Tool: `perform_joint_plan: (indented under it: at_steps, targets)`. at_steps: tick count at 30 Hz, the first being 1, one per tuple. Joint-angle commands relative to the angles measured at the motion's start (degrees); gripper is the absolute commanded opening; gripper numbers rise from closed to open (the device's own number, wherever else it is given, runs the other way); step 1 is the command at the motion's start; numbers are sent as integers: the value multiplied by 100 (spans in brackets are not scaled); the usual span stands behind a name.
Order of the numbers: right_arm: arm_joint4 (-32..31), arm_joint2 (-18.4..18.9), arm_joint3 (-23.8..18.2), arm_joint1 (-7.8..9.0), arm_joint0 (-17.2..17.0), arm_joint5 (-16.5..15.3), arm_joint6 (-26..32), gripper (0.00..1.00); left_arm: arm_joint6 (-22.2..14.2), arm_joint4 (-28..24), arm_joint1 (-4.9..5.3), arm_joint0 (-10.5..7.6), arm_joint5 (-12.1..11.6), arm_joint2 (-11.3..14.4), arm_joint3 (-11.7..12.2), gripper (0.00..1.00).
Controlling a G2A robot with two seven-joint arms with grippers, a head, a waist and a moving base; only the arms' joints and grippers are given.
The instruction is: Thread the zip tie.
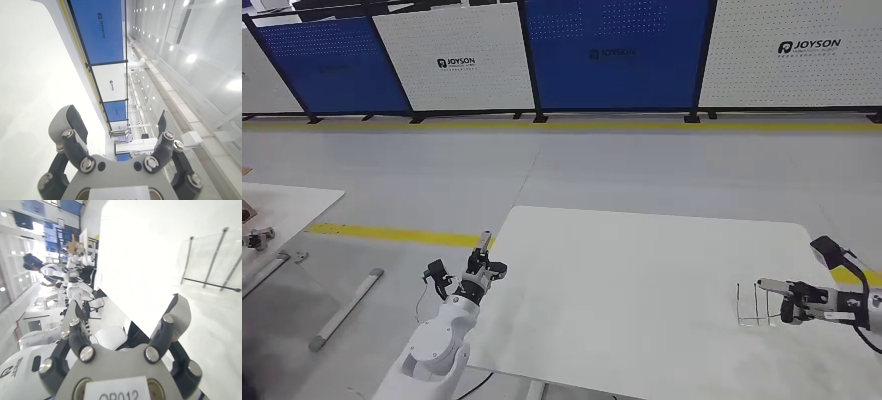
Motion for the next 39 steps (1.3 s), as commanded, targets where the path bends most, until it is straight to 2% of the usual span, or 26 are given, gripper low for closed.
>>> perform_joint_plan:
  at_steps: [1, 14, 16, 19, 25, 39]
  targets:
    - [1, -109, 75, 13, 90, 23, 0, 100, 0, 0, 0, 0, 0, 0, 0, 100]
    - [54, -155, 48, 9, 73, -11, 0, 100, 0, 0, 0, 0, 0, 0, 0, 100]
    - [292, -276, 96, 29, 98, -158, 0, 100, 0, 0, 0, 0, 0, 0, 0, 100]
    - [414, -502, 271, 158, 240, -262, 0, 100, 0, 0, 0, 0, 0, 0, 0, 100]
    - [272, -1263, 410, 448, 672, -42, 0, 100, 0, 0, 0, 0, 0, 0, 0, 100]
    - [272, -1263, 410, 448, 672, -42, 0, 100, 0, 0, 0, 0, 0, 0, 0, 100]
